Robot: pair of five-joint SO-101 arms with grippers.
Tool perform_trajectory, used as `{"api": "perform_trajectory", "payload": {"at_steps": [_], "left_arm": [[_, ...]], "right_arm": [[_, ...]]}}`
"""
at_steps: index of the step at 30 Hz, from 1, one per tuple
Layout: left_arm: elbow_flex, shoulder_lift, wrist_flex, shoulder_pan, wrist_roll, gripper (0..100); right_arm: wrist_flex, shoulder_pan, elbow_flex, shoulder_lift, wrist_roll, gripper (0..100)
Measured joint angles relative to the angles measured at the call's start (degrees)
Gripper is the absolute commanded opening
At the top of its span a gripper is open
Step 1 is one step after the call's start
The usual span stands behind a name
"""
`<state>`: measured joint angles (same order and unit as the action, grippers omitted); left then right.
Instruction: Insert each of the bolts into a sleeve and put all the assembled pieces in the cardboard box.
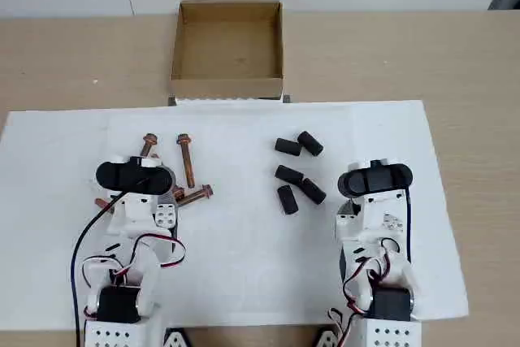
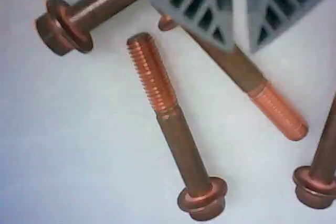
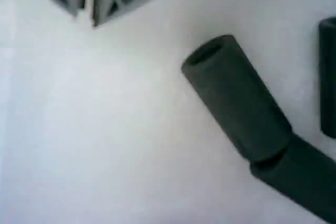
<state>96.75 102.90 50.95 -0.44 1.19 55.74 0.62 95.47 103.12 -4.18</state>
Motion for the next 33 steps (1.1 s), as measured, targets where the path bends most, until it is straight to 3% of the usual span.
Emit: {"api": "perform_trajectory", "payload": {"at_steps": [26, 33], "left_arm": [[-0.4, 0.0, 0.0, 2.4, -0.2, 1], [-8.9, 0.0, 4.0, 1.8, -0.3, 19]], "right_arm": [[0.0, 0.0, 0.0, 0.0, 0.0, 0.3], [0.0, 0.0, 0.0, 0.0, 0.0, 0.3]]}}
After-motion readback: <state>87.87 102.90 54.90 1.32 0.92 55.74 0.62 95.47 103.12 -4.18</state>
